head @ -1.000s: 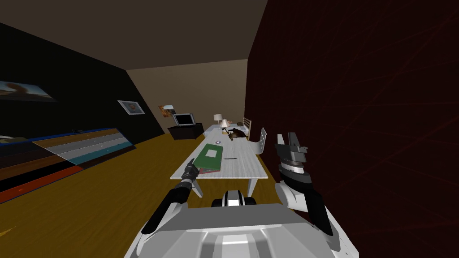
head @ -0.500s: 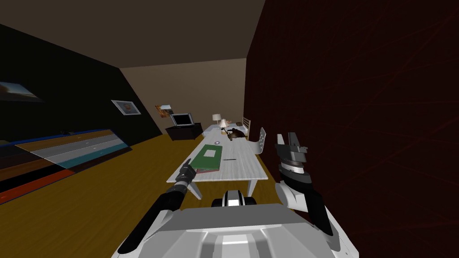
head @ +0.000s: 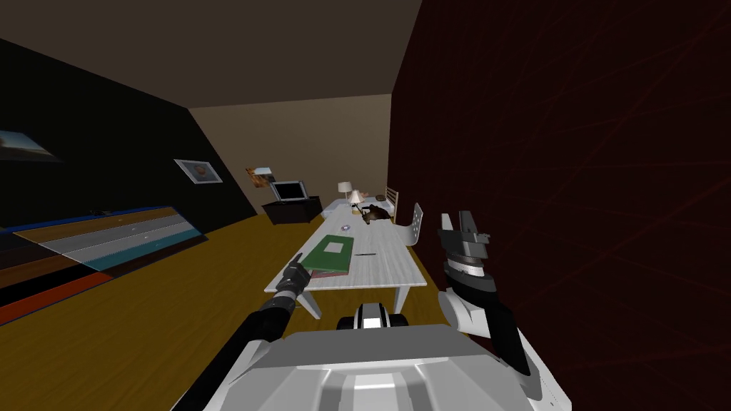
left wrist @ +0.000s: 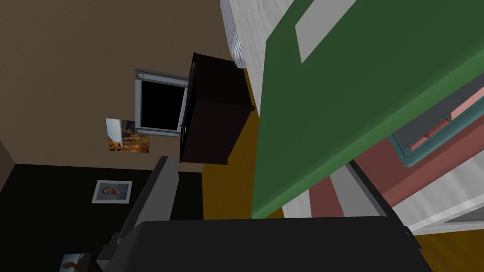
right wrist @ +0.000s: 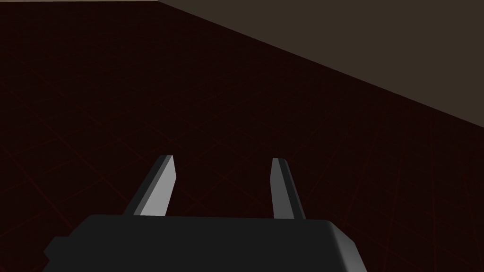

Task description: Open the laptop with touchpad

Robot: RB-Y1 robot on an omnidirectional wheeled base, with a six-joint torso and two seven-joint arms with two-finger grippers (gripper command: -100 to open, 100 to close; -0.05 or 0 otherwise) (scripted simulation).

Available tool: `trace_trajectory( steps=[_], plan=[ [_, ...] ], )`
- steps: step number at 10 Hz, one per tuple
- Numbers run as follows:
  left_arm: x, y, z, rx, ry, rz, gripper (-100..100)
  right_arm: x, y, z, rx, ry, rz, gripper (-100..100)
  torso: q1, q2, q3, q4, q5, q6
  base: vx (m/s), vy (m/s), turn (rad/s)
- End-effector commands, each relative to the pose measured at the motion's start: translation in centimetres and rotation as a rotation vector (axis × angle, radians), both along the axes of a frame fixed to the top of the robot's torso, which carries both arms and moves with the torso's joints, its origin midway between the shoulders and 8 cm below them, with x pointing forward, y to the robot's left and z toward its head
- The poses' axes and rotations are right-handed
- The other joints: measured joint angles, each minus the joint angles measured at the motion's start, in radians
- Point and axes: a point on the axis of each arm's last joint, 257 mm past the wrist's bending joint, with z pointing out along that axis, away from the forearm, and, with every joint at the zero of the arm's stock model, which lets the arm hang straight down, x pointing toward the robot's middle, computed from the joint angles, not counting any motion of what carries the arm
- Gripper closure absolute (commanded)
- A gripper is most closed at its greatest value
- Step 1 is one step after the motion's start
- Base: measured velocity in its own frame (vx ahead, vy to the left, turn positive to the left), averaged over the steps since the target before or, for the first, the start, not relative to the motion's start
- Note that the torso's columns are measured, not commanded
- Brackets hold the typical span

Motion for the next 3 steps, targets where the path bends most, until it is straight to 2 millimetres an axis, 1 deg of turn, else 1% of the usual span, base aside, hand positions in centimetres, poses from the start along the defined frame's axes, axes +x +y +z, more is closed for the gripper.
trace_trajectory(
  steps=[1, 3],
  plan=[
    [-0.03, 0.01, -0.11, 0.0, 0.003, 0.0, 0, 0.0, 0.0, 0.0, 0.0, 0.0, 0.0, 0, 0.0, 0.0, 0.0, 0.0, 0.0, 0.0, 0.004, 0.003, -0.01],
    [0.06, -0.06, 0.13, -0.001, -0.004, -0.001, 0, 0.0, 0.0, 0.0, 0.0, 0.0, 0.0, 0, 0.003, -0.001, 0.0, -0.002, 0.002, -0.001, 0.0, 0.0, 0.0]
  ],
)
